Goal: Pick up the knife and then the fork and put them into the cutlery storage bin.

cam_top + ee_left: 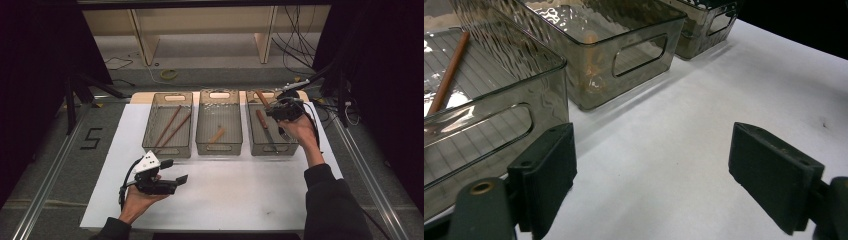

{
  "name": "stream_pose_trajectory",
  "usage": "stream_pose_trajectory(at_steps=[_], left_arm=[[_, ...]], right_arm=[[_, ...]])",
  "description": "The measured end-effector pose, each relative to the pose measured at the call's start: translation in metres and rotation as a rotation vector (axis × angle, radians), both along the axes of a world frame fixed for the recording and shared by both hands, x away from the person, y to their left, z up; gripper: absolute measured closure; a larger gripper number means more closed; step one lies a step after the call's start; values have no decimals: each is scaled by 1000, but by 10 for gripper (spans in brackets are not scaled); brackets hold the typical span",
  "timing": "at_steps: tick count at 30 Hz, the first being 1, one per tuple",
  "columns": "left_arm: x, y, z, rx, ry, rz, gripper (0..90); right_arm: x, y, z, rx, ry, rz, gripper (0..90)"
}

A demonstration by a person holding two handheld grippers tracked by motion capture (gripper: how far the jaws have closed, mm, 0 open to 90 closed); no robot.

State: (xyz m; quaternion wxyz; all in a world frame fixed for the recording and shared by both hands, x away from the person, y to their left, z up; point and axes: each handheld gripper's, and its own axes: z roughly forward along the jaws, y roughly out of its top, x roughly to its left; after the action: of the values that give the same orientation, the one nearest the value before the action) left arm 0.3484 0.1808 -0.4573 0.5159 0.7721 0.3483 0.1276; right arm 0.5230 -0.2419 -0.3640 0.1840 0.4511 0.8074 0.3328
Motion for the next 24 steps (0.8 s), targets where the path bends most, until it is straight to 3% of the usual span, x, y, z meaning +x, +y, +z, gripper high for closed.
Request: stream_pose_trajectory(at_steps=[8, 24], left_arm=[[-2, -2, -1, 2, -4, -7, 185], [-1, -1, -3, 11, -4, 0, 184]], right_arm=[[13, -1, -9, 2, 20, -49, 776], [24, -2, -24, 3, 16, -125, 775]])
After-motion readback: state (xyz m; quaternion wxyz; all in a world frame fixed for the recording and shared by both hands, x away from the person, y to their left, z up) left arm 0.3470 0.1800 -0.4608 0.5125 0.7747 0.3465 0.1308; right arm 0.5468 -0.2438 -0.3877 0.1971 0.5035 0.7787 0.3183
